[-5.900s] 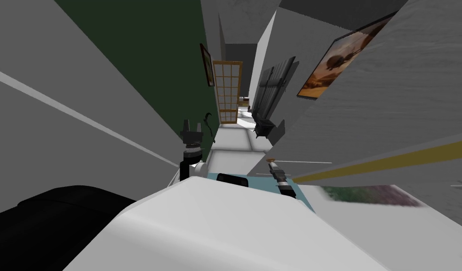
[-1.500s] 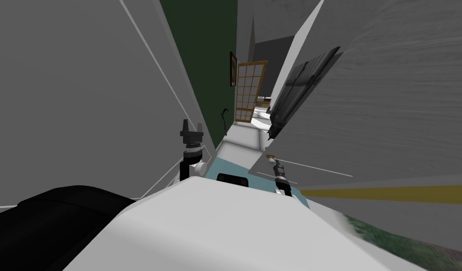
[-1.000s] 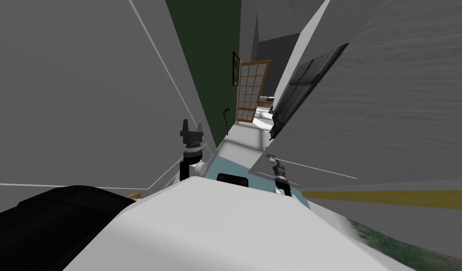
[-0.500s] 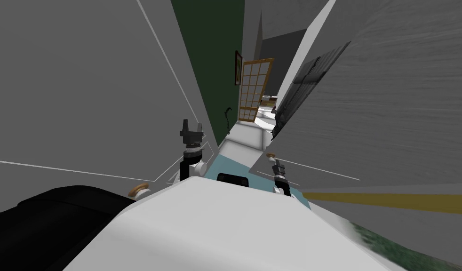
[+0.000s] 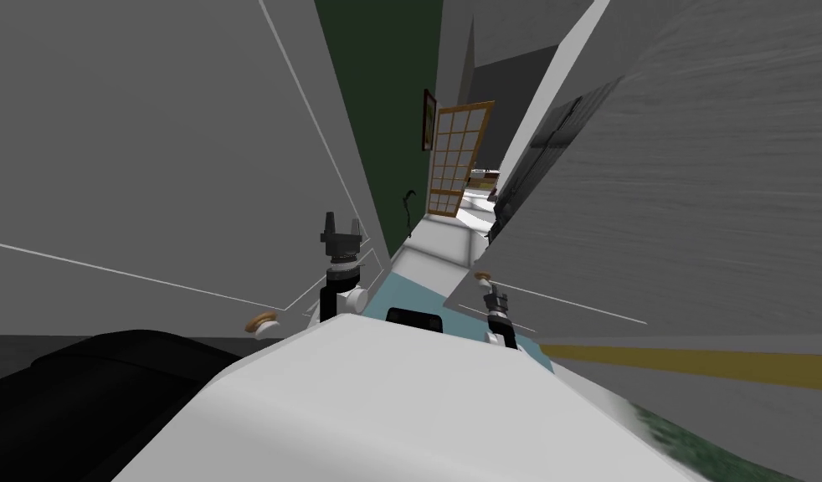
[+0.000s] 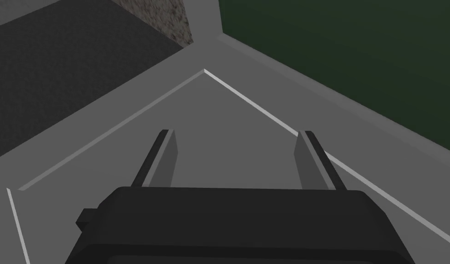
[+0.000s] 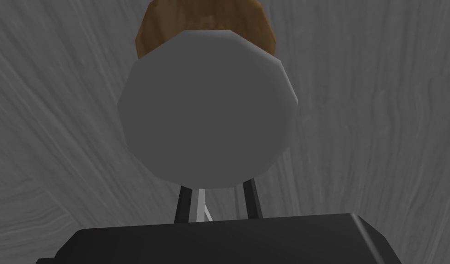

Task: Pull the door open

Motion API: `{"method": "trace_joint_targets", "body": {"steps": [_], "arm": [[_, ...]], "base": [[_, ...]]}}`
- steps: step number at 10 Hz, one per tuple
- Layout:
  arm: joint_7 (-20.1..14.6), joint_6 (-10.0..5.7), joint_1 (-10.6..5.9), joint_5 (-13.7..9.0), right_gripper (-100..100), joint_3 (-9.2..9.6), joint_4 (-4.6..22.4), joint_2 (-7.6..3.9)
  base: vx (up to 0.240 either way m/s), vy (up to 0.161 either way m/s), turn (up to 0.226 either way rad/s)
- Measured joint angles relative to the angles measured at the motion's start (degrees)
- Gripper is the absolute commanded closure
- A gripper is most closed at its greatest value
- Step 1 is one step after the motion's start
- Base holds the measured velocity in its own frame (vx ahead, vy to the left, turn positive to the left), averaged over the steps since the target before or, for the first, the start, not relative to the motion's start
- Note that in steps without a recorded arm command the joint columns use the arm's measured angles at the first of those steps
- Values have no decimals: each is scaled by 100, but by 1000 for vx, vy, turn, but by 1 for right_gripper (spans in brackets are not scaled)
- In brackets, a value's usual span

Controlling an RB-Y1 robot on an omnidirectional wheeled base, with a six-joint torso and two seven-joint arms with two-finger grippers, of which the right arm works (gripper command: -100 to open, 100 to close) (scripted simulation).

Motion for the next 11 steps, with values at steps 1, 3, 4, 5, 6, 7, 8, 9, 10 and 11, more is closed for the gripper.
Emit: {"method": "trace_joint_targets", "body": {"steps": [1,3,4,5,6,7,8,9,10,11], "arm": [[-147,-22,-37,-66,100,20,68,5],[-452,-46,-100,-198,-100,70,194,36],[-590,-7,-84,-251,-100,82,191,40],[-731,11,-114,-305,-100,91,234,37],[-883,2,-129,-370,-100,77,187,2],[-1061,-25,-190,-432,-100,82,239,-14],[-1237,-14,-187,-486,-100,123,236,18],[-1370,137,-64,-569,-100,135,-37,30],[-1469,190,-79,-600,-100,150,-47,58],[-1553,269,-2,-660,-100,153,-211,84]], "base": [[-89,-33,147],[-60,-27,47],[-59,-20,0],[-65,-14,-19],[-83,-18,12],[-99,-9,51],[-96,-4,5],[-64,-6,3],[-44,-15,11],[-43,-2,49]]}}
